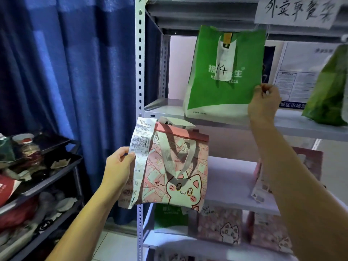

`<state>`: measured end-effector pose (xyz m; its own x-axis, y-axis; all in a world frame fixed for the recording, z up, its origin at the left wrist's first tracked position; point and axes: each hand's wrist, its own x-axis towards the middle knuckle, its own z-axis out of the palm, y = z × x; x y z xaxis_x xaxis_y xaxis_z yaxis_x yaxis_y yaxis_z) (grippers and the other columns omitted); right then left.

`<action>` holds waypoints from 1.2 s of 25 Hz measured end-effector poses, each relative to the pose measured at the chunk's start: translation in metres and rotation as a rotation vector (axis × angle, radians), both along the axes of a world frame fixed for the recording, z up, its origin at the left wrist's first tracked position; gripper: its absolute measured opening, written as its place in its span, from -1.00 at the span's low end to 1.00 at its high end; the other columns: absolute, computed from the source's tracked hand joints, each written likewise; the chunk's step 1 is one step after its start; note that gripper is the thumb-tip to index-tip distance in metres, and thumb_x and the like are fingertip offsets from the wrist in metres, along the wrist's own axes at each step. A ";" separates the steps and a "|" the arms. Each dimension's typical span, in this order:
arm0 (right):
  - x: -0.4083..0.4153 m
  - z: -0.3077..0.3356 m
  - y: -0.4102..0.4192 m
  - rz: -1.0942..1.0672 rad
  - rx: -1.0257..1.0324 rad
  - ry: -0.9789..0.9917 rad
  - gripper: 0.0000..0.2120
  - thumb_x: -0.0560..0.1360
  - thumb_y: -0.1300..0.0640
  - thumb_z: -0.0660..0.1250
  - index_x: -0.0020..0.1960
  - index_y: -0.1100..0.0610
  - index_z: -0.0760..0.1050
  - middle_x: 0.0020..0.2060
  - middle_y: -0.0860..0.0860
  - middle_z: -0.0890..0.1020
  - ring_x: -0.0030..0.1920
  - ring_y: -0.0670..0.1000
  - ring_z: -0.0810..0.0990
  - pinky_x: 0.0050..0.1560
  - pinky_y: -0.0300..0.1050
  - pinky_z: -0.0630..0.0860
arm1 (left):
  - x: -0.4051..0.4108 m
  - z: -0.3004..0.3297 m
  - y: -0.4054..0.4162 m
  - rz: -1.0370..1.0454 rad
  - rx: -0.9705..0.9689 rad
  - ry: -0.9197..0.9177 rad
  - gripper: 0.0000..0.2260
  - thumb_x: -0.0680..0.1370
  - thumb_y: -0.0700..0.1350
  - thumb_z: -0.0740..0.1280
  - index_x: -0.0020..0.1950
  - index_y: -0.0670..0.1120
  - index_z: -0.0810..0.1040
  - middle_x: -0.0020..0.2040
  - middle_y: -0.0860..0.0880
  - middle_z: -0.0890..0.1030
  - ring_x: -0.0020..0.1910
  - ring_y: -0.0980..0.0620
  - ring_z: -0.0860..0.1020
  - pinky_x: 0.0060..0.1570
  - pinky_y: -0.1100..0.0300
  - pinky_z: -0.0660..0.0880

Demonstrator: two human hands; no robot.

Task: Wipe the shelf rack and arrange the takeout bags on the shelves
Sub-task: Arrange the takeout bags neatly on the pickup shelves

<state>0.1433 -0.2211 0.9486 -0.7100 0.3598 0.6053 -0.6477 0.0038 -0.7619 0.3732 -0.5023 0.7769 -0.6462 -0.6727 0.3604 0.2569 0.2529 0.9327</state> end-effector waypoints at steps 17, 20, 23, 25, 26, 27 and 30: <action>0.122 -0.132 0.107 -0.088 -0.035 -0.087 -0.85 0.63 0.14 0.30 -0.06 -0.10 0.47 -0.05 -0.04 0.65 -0.12 -0.20 0.63 -0.07 -0.28 0.60 | 0.000 -0.048 0.011 0.007 0.055 -0.099 -0.80 0.51 -0.11 0.28 -0.14 0.14 0.67 -0.16 0.10 0.73 -0.27 0.18 0.67 -0.25 0.17 0.55; 0.124 -0.177 0.129 -0.092 -0.068 -0.144 -0.89 0.64 0.14 0.28 -0.03 -0.05 0.47 -0.10 -0.11 0.62 -0.20 -0.34 0.59 -0.16 -0.41 0.55 | -0.002 -0.063 0.016 0.035 0.066 -0.145 -0.78 0.52 -0.14 0.27 -0.18 0.12 0.65 -0.21 0.14 0.71 -0.33 0.24 0.64 -0.29 0.19 0.52; 0.118 -0.216 0.152 -0.084 -0.074 -0.216 -0.86 0.66 0.14 0.26 -0.04 -0.08 0.47 -0.05 -0.02 0.64 -0.21 -0.34 0.60 -0.20 -0.42 0.55 | -0.005 -0.075 0.020 0.053 0.108 -0.175 -0.77 0.52 -0.15 0.26 -0.19 0.10 0.65 -0.20 0.15 0.72 -0.33 0.22 0.65 -0.32 0.19 0.54; 0.109 -0.239 0.166 -0.070 -0.084 -0.248 -0.84 0.66 0.15 0.25 -0.04 -0.08 0.47 0.00 0.04 0.66 -0.14 -0.24 0.64 -0.17 -0.37 0.58 | -0.009 -0.080 0.022 0.066 0.152 -0.172 -0.78 0.52 -0.18 0.26 -0.18 0.07 0.65 -0.17 0.09 0.73 -0.29 0.17 0.65 -0.33 0.21 0.56; 0.103 -0.249 0.171 -0.065 -0.081 -0.270 -0.85 0.66 0.16 0.25 -0.03 -0.05 0.47 0.03 0.07 0.66 -0.10 -0.17 0.64 -0.15 -0.35 0.59 | -0.011 -0.082 0.024 0.072 0.168 -0.169 -0.78 0.52 -0.19 0.26 -0.18 0.06 0.65 -0.16 0.07 0.73 -0.29 0.16 0.65 -0.34 0.22 0.56; 0.095 -0.258 0.176 -0.059 -0.072 -0.295 -0.86 0.66 0.17 0.24 -0.01 -0.04 0.47 0.04 0.08 0.66 -0.07 -0.10 0.64 -0.14 -0.33 0.61 | -0.013 -0.084 0.026 0.076 0.177 -0.167 -0.78 0.53 -0.20 0.27 -0.18 0.06 0.65 -0.17 0.07 0.73 -0.29 0.15 0.65 -0.34 0.22 0.56; 0.068 -0.282 0.178 -0.055 -0.014 -0.391 -0.87 0.67 0.14 0.24 0.00 -0.06 0.47 0.02 0.06 0.66 -0.04 0.02 0.62 -0.09 -0.09 0.61 | -0.019 -0.085 0.035 0.097 0.189 -0.171 -0.77 0.54 -0.19 0.27 -0.17 0.07 0.66 -0.17 0.10 0.73 -0.26 0.14 0.69 -0.36 0.25 0.56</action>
